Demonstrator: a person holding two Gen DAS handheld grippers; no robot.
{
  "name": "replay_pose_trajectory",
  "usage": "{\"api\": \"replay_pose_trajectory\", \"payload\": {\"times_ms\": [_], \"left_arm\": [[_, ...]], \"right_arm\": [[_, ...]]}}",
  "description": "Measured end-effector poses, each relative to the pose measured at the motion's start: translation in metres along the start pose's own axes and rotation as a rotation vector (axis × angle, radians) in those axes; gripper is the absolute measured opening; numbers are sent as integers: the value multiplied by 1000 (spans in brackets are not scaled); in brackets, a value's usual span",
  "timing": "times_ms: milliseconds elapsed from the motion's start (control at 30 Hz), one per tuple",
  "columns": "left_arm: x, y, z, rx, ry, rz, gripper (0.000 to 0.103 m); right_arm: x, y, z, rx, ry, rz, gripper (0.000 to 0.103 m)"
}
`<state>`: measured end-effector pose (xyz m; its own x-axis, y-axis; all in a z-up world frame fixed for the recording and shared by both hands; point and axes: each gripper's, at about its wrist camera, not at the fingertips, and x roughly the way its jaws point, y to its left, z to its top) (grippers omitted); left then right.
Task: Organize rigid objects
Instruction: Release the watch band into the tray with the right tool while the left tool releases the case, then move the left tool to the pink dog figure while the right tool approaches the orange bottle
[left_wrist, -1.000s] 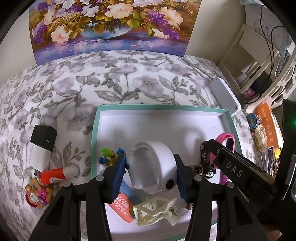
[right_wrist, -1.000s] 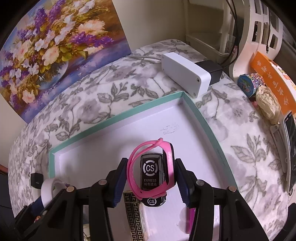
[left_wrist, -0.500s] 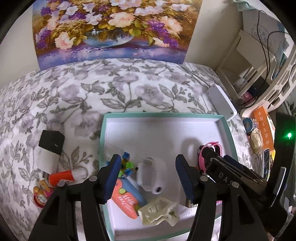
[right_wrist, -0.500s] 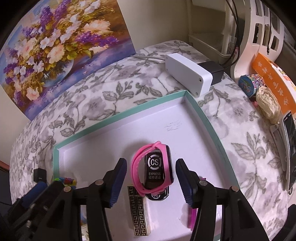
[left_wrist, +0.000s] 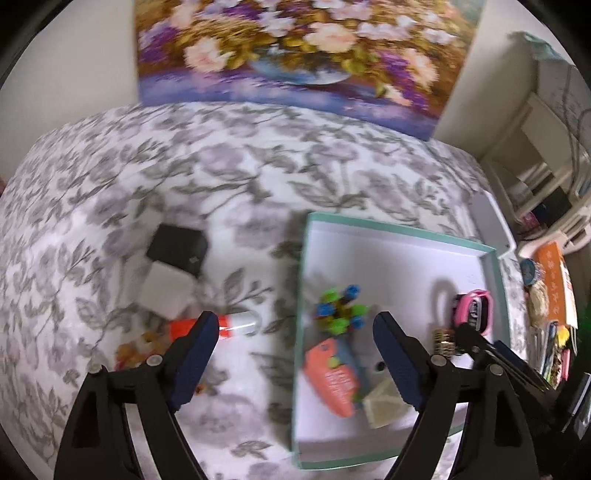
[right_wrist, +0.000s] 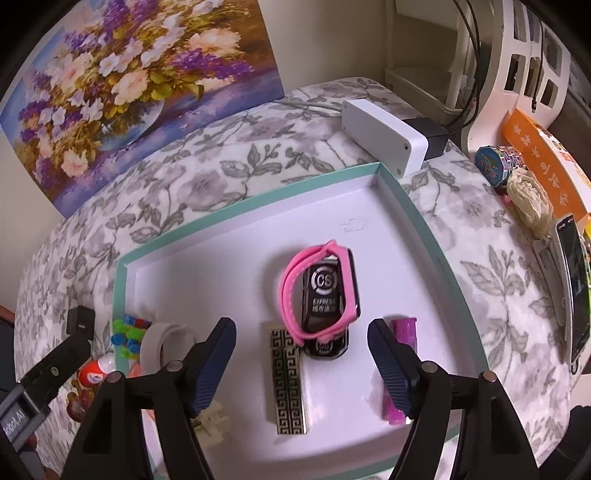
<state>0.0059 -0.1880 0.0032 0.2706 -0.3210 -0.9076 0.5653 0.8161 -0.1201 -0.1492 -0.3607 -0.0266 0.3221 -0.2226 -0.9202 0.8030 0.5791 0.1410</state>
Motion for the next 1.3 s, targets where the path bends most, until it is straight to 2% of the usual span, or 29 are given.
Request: {"api": "replay_pose_trajectory", "payload": {"times_ms": [67, 167, 233, 333, 400, 467, 700, 867, 1100, 1300], "left_arm": [[1, 11, -1, -27, 7, 17, 86], [1, 28, -3, -59, 16, 46, 94], [1, 44, -3, -96, 22, 58, 95], [-4, 70, -4, -153, 15, 101, 95], [-9, 85, -4, -174, 9, 135, 95], [-15, 98, -5, -190, 1, 164, 95], [-42, 141, -5, -255, -49, 215, 96], [-52, 159, -7, -290, -48, 203, 96], [-47, 177, -12, -325, -1, 219, 96], [-28, 181, -18, -353, 68, 196, 96]], "right_arm": [[-1, 3, -3, -9, 4, -1, 80], [-5, 10, -9, -26, 8, -8, 80], [-7, 15, -12, -35, 11, -10, 82], [-13, 23, -17, -40, 8, -6, 91], [-17, 28, -20, -39, 1, -4, 93], [-20, 34, -22, -35, -1, -4, 103], [-34, 63, -31, -58, -18, 5, 103], [-43, 87, -40, -59, -14, 42, 103], [-45, 130, -54, -126, -4, 85, 103], [-40, 157, -62, -181, 16, 118, 103]]}}
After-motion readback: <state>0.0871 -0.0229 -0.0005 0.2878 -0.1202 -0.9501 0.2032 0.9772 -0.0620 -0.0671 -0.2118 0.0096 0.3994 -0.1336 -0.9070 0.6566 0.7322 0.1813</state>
